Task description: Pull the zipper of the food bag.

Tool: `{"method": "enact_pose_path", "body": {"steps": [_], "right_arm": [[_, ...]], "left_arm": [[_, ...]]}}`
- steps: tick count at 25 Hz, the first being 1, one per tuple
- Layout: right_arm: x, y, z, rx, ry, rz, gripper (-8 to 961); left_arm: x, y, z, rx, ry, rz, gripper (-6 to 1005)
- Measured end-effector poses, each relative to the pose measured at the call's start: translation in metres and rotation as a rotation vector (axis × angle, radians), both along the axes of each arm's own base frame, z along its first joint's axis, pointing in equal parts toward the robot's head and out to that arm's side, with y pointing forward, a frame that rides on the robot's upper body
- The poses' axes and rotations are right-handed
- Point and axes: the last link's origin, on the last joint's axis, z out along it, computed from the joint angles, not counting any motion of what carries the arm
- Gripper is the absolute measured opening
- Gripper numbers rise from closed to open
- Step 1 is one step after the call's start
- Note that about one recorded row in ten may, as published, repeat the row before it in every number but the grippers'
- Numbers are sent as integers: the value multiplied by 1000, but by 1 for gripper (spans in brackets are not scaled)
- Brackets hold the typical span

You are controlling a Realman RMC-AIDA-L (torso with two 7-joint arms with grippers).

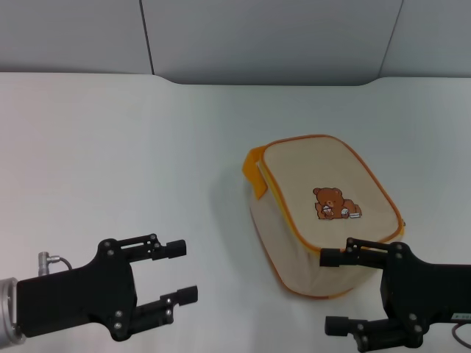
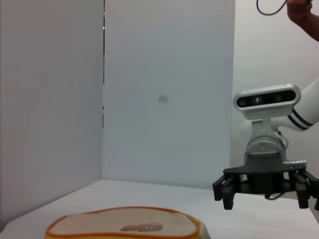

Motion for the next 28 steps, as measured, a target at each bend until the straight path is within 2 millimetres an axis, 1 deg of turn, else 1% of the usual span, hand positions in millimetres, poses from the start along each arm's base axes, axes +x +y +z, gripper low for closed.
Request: {"method": "enact_pose_path", "body": {"steps": [2,7,12,28], "right_arm": [[0,0,-1,0,-1,1,832],[0,-2,-1,5,6,-2,843],[0,-2,0,11,8,1,843],[3,-4,0,38,10,-8,843]], "left_arm": [[-1,-2,0,-4,5,-2,450],[0,-5,-2,-26,9,-12,653],[1,-5,-4,-29,6,-14,832],[0,-4,-4,-14,3,-5,832]]}}
